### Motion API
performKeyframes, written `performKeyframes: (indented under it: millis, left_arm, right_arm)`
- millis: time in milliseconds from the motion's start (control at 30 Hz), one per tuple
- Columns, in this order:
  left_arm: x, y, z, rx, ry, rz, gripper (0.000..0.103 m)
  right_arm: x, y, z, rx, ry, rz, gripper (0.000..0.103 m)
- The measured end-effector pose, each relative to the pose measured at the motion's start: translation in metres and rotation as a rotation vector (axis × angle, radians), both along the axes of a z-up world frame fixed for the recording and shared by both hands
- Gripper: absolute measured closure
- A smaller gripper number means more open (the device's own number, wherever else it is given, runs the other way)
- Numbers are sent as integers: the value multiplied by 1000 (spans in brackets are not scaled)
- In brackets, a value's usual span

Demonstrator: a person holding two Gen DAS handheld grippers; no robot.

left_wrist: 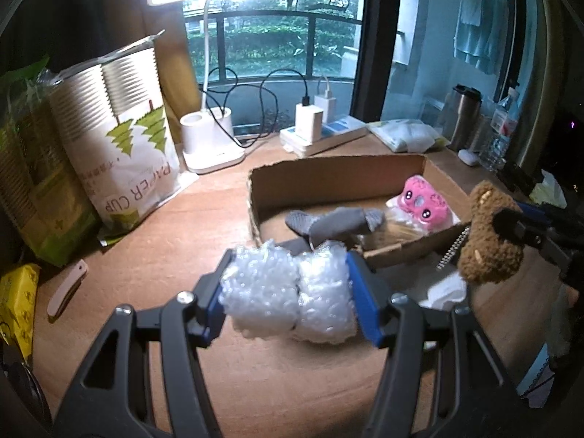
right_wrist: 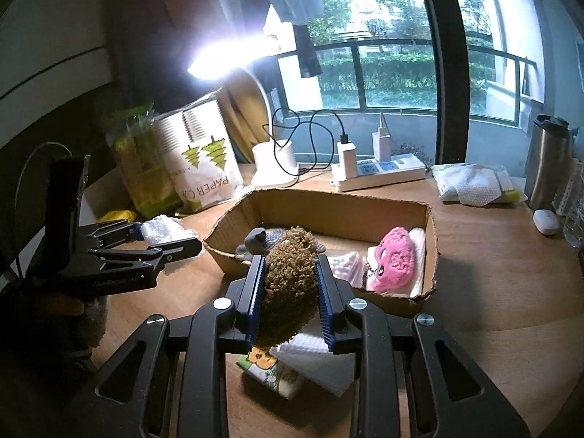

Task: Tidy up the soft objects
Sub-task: 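Carry the bubble wrap with the left gripper while the right carries the brown plush to the box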

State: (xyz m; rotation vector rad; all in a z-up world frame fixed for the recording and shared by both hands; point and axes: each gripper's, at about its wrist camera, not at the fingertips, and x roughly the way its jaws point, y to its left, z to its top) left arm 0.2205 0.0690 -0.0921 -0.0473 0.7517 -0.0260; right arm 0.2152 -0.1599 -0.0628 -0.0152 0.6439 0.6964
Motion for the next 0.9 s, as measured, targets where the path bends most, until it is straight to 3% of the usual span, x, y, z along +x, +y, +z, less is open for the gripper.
performKeyframes:
  millis: [433,900]
  left_arm:
    - [27,-2,-4,71,11,66,42]
    - [63,-19,-18,83,63,37,42]
  right_arm:
    - [20,-13,-10,39,27,-13,74]
    - [46,-27,-19,63,49,-26,74]
